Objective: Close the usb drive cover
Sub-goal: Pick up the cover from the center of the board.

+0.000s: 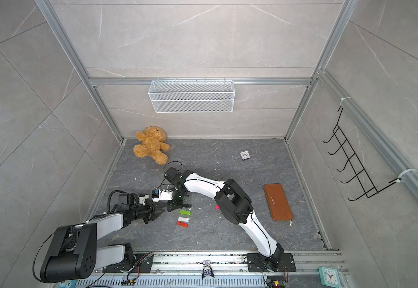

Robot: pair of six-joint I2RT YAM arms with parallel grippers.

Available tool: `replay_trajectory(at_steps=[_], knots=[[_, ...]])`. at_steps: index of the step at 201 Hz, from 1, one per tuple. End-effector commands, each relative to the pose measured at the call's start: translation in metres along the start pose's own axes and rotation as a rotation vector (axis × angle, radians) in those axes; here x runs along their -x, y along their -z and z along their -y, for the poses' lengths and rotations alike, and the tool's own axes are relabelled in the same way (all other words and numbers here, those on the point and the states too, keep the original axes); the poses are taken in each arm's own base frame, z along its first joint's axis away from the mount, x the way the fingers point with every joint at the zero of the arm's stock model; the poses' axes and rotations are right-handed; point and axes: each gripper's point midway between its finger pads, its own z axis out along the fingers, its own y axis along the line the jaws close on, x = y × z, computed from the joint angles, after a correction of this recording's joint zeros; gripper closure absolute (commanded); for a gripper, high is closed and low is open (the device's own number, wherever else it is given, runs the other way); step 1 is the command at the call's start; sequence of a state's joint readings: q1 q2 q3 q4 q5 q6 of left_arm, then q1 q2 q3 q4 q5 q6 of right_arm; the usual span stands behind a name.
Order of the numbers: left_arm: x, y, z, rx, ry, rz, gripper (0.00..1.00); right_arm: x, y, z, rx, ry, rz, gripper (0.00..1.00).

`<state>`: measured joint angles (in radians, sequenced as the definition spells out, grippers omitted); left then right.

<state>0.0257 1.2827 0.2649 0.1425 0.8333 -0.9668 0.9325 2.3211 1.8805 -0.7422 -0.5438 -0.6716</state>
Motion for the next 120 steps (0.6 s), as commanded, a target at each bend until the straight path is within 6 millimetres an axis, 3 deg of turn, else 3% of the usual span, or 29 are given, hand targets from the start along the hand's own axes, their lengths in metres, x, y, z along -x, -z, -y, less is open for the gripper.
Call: replay_trajectory(at_steps=[1, 120], knots=[[-0.003, -0.002, 0.012, -0.044, -0.029, -0.027, 0.65, 0.015, 0.017, -0.007, 0.005, 0.059, 0.054, 0.77], [-0.016, -0.004, 0.027, -0.096, -0.054, -0.077, 0.71, 0.019, 0.019, -0.007, 0.029, 0.048, 0.09, 0.76]])
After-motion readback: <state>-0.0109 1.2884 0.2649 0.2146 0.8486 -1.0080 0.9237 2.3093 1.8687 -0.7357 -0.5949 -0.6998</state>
